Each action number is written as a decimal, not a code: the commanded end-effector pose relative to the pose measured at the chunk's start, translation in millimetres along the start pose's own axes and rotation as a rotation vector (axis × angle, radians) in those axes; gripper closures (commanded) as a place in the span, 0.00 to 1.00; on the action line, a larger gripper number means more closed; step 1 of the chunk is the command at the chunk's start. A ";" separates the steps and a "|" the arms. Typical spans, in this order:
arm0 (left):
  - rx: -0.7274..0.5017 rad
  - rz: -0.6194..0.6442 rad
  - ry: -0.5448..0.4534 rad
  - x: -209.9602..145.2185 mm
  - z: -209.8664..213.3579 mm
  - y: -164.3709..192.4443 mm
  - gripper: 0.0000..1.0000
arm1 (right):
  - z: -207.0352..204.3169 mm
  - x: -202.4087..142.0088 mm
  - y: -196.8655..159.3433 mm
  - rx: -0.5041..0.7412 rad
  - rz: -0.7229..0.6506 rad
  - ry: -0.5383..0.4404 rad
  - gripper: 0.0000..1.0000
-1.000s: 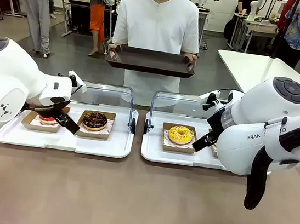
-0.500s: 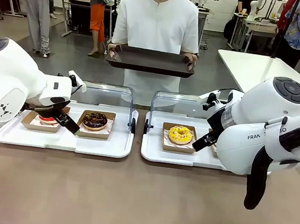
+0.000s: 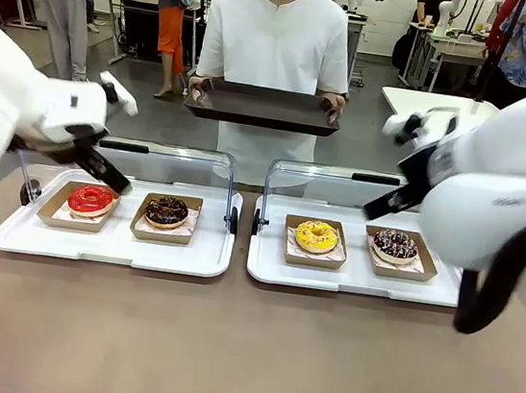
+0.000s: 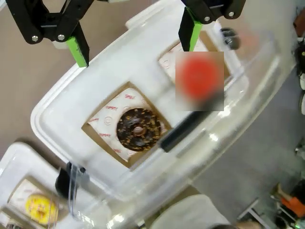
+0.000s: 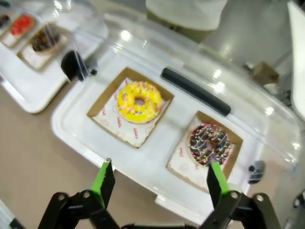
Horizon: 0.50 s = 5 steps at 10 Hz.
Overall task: Provide the desired donut to the person.
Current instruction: Pick up and lift the Paper togo box containing the Donut pointed at by the person.
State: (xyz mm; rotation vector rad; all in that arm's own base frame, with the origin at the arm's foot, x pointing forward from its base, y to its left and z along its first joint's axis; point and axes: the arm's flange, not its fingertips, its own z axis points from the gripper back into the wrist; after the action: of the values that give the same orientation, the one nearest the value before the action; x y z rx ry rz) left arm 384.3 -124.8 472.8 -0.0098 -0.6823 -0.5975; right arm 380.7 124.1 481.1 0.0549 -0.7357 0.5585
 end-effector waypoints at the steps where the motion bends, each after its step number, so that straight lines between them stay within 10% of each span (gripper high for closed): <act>1: 0.065 -0.029 0.059 -8.6 51.3 4.6 0.00 | 64.9 -17.8 4.9 -0.013 0.032 0.052 0.00; 5: 0.127 -0.061 0.134 35.9 120.4 3.1 0.00 | 123.6 19.1 25.8 -0.057 0.131 0.243 0.00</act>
State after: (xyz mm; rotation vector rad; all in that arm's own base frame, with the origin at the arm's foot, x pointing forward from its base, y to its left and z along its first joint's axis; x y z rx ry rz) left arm 335.2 -109.7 576.1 0.1282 -0.6045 -0.6262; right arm 295.3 118.6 570.1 -0.0729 -0.5720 0.6545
